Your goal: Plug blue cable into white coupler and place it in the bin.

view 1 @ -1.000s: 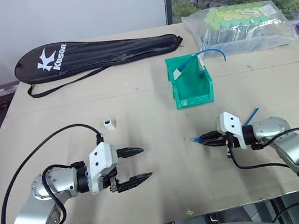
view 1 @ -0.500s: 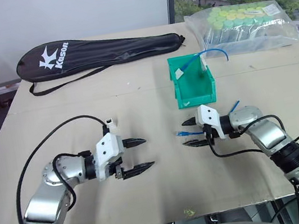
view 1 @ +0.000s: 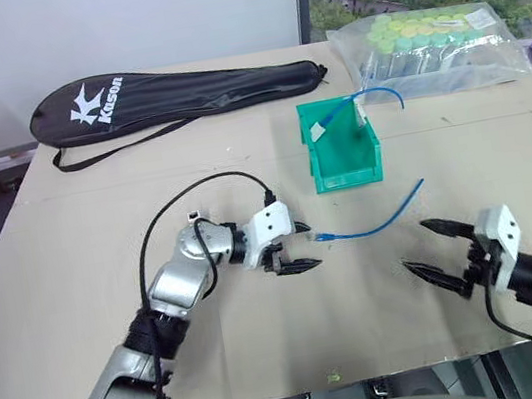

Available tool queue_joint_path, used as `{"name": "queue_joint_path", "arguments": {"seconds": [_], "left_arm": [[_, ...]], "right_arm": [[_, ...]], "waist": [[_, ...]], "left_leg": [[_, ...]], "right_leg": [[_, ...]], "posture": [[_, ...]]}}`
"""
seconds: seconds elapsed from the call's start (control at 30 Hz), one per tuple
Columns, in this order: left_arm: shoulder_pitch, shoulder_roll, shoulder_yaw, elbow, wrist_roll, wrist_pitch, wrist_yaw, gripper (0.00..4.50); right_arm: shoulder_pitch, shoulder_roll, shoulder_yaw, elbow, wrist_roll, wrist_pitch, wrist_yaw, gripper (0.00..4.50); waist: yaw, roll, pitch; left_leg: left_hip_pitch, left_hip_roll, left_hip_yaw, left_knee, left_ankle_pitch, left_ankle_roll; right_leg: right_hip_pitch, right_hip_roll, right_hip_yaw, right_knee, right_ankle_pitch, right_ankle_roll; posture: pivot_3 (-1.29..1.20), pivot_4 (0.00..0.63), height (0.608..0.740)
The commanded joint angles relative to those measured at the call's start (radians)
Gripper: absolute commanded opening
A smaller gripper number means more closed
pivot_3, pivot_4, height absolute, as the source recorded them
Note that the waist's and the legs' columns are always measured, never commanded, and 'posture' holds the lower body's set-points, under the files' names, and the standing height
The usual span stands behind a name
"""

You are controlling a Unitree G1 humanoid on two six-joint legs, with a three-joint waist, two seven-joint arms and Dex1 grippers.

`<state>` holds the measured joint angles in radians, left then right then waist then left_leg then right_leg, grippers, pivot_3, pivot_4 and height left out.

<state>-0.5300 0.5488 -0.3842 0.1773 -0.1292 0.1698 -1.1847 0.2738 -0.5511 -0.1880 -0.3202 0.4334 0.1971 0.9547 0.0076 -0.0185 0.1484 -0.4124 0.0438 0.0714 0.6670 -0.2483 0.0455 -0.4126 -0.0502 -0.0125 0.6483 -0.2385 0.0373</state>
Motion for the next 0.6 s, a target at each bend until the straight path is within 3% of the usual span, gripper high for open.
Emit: {"name": "queue_joint_path", "arguments": {"seconds": [0.03, 0.17, 0.3, 0.4, 0.43, 0.6], "left_arm": [[-0.068, -0.036, -0.026, 0.141, 0.05, -0.063, -0.031, 3.63], [-0.124, -0.053, -0.049, 0.238, 0.08, -0.099, -0.087, 3.63], [-0.152, -0.036, -0.057, 0.286, 0.092, -0.12, -0.162, 1.87], [-0.162, -0.039, -0.054, 0.308, 0.1, -0.133, -0.176, 0.26], [-0.161, -0.041, -0.054, 0.31, 0.101, -0.139, -0.183, 0.06], [-0.144, -0.057, -0.042, 0.278, 0.072, -0.127, -0.204, 0.06]], "right_arm": [[0.022, -0.007, -0.046, -0.058, 0.037, -0.032, -0.005, 4.46], [0.035, -0.003, -0.052, -0.081, 0.06, -0.027, -0.014, 4.46], [0.046, -0.007, -0.054, -0.095, 0.073, -0.035, -0.013, 4.5], [0.056, -0.015, -0.048, -0.095, 0.074, -0.041, -0.002, 4.5], [0.057, -0.016, -0.044, -0.095, 0.072, -0.043, 0.0, 4.5], [0.056, -0.023, -0.031, -0.104, 0.094, -0.022, 0.007, 4.5]], "waist": [[0.004, 0.0, 0.0], [0.007, 0.0, -0.001], [0.005, 0.0, -0.001], [0.004, 0.0, -0.001], [0.004, 0.0, -0.001], [0.005, 0.0, -0.001]], "left_leg": [[0.0, 0.0, 0.0, 0.001, 0.0, 0.0], [0.0, -0.001, -0.001, 0.003, 0.0, 0.0], [0.0, -0.001, -0.002, 0.003, 0.0, 0.0], [0.0, -0.001, -0.003, 0.002, 0.0, 0.001], [0.0, -0.001, -0.003, 0.002, 0.0, 0.001], [0.0, -0.001, -0.003, 0.002, 0.0, 0.001]], "right_leg": [[0.001, 0.0, 0.0, 0.0, 0.0, 0.0], [0.002, 0.0, 0.001, 0.001, -0.002, -0.003], [0.002, 0.0, 0.001, 0.001, -0.002, -0.003], [0.001, 0.001, 0.002, 0.001, 0.0, 0.001], [0.001, 0.001, 0.002, 0.001, 0.0, 0.002], [0.001, 0.001, 0.002, 0.001, 0.0, 0.002]], "posture": [[0.0, 0.15, 0.74], [0.0, 0.15, 0.74], [0.0, 0.15, 0.74], [0.0, 0.15, 0.74], [0.0, 0.15, 0.74], [0.0, 0.15, 0.74]]}}
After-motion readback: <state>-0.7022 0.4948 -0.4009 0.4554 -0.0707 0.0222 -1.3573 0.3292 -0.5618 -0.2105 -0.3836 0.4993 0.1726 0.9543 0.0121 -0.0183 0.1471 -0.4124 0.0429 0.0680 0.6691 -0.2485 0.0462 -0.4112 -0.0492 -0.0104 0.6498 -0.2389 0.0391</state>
